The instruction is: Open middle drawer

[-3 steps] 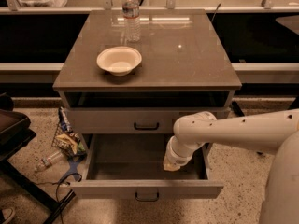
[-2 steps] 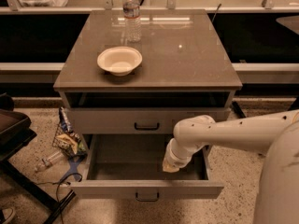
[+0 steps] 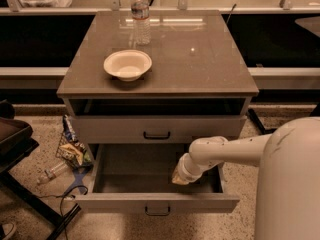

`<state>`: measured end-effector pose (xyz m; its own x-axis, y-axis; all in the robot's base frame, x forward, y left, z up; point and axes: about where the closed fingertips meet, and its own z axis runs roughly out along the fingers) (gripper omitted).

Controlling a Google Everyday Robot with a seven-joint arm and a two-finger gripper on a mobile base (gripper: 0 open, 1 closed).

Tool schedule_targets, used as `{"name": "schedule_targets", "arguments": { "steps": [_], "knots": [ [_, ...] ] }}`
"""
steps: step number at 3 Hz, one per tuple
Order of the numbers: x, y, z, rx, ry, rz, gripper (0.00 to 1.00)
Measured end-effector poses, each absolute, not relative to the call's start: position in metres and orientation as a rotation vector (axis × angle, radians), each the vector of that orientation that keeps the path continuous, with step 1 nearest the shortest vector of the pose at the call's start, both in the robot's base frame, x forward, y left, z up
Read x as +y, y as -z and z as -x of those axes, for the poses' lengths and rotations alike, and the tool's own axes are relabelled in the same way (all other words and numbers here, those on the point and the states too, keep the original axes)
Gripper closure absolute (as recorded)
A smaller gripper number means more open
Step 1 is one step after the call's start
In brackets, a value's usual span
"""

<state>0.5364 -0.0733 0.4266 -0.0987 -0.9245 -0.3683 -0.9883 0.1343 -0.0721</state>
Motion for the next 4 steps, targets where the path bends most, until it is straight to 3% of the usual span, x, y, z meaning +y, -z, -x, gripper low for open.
{"name": "schedule_targets", "arguments": {
  "steps": [2, 4],
  "knots": [
    [-0.075, -0.413, -0.527, 2.118, -0.315, 1.852, 1.00],
    [-0.089, -0.400, -0.480, 2.191, -0.391, 1.876, 1.00]
  ]
}}
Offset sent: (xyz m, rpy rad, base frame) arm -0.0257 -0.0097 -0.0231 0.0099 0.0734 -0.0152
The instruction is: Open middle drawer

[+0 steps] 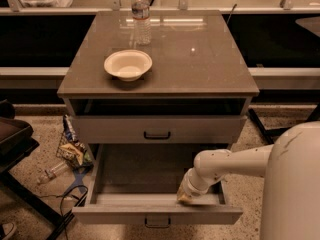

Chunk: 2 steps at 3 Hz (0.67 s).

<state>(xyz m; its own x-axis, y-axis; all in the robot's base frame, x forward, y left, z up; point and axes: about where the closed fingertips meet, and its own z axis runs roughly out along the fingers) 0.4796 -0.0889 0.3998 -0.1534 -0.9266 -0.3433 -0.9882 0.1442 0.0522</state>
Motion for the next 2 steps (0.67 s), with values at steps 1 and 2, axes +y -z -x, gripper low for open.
{"name": "schedule_targets", "arguments": {
  "steps": [1, 2],
  "knots": [
    [-0.099, -0.401, -0.446, 2.228, -0.408, 1.872, 1.00],
    [-0.105, -0.402, -0.425, 2.255, -0.425, 1.860, 1.00]
  ]
}}
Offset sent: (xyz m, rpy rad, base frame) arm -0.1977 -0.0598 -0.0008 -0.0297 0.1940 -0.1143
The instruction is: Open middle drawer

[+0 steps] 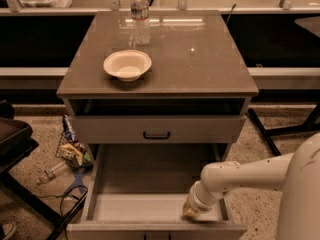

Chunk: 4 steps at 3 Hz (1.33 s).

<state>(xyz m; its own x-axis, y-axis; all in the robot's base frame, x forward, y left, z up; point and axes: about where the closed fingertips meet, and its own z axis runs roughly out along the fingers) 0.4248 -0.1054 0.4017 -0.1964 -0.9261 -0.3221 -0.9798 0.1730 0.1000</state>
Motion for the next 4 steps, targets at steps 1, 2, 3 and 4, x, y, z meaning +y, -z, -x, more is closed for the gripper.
{"name": "schedule_targets", "arguments": {
  "steps": [1, 2, 3, 4],
  "knots": [
    [-0.1054, -0.4010, -0.4238, 2.256, -0.427, 1.860, 0.88],
    [-0.1049, -0.4002, -0.4229, 2.256, -0.430, 1.862, 0.64],
    [-0.1045, -0.3995, -0.4220, 2.256, -0.432, 1.864, 0.41],
    [-0.1039, -0.3984, -0.4208, 2.257, -0.436, 1.866, 0.10]
  ]
}}
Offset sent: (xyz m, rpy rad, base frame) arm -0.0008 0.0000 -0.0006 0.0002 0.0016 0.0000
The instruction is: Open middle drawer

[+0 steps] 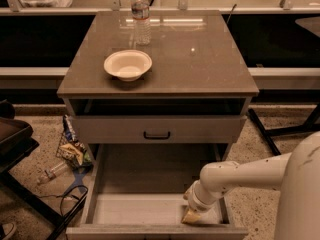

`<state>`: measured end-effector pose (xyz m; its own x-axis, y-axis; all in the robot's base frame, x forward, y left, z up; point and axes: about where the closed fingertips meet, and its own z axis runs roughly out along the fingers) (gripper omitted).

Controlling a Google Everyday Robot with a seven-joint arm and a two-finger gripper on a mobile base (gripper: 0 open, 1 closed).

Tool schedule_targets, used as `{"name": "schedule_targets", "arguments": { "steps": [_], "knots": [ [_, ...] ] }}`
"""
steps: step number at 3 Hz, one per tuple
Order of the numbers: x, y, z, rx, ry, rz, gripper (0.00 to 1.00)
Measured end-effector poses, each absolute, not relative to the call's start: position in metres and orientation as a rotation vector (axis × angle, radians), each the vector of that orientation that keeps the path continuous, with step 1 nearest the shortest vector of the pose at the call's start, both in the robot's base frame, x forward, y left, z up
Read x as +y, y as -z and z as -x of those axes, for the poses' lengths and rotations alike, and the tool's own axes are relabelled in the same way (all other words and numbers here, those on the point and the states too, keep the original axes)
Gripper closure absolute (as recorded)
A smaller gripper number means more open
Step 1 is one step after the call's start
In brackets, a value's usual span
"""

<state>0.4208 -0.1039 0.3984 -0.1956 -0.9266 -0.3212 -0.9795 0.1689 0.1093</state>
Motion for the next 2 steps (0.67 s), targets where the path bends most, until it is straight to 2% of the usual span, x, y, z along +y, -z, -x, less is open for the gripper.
{"name": "schedule_targets", "arguments": {
  "steps": [1, 2],
  "knots": [
    [-0.1036, -0.3978, -0.4201, 2.257, -0.438, 1.867, 0.00],
    [-0.1036, -0.3978, -0.4201, 2.257, -0.438, 1.867, 0.00]
  ]
}}
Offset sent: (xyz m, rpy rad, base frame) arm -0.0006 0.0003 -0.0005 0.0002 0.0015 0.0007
